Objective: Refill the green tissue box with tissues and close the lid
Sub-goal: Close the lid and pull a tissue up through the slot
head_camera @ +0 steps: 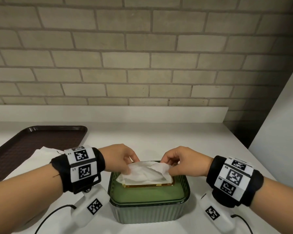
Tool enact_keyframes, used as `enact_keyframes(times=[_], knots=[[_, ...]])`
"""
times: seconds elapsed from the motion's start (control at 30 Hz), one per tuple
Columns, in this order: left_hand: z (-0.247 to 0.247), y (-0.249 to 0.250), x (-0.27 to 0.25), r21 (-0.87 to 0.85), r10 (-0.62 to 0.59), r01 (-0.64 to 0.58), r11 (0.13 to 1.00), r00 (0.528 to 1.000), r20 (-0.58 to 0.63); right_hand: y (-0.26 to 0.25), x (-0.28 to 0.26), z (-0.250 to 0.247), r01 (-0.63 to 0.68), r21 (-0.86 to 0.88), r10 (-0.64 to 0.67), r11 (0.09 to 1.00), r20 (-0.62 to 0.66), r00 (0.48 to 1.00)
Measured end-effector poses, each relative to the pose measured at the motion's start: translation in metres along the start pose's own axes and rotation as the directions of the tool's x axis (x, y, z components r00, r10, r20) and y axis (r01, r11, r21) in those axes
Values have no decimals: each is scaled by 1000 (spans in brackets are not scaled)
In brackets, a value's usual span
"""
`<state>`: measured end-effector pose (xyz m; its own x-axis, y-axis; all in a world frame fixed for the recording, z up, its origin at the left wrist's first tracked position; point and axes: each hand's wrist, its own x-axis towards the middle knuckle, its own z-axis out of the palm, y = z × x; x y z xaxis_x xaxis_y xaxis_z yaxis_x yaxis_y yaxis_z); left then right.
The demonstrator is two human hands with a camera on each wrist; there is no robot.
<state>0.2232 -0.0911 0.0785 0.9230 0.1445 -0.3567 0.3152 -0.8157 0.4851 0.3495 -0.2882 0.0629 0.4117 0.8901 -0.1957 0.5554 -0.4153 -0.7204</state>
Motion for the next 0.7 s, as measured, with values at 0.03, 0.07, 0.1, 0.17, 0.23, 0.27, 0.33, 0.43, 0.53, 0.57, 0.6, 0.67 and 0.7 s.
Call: enact_keyframes(times=[0.03,0.07,0.1,0.17,0.23,0.27,0.33,0.43,0.53,0.57,0.6,0.67,0.7], knots=[[1,0,0,10,5,-5,1000,1000,-11,-2,-2,1,3,1,-3,1000,4,1000],[3,3,-1,44,23,-21,999,999,-37,-4,-4,3,8,-17,-8,1000,4,1000],[7,6,-2,90,55,-49,995,996,-70,-8,-5,7,18,-59,-18,998,1,1000],[17,18,-5,173,160,-136,976,978,-135,-15,-6,19,65,-200,-76,978,-47,996],[25,28,-6,239,243,-195,951,952,-187,-19,-4,29,116,-288,-162,950,-140,977],[26,31,-5,266,256,-198,944,944,-208,-20,-2,33,125,-295,-183,947,-178,967],[25,31,-3,296,252,-177,939,938,-239,-18,1,35,111,-325,-187,939,-214,959],[20,23,-2,349,224,-140,927,951,-213,-16,0,30,56,-371,-141,927,-204,969],[17,10,-5,302,158,-100,948,971,-177,-11,-3,20,13,-314,-81,949,-205,976],[16,7,-6,267,133,-84,960,976,-171,-10,-4,16,-9,-272,-50,962,-208,977],[14,5,-8,237,110,-68,969,980,-169,-8,-5,11,-30,-223,-18,974,-208,978],[11,2,-10,203,68,-35,979,986,-155,-4,-6,4,-58,-133,32,989,-187,982],[9,2,-12,199,53,-23,980,987,-150,-1,-6,1,-67,-100,49,993,-171,984]])
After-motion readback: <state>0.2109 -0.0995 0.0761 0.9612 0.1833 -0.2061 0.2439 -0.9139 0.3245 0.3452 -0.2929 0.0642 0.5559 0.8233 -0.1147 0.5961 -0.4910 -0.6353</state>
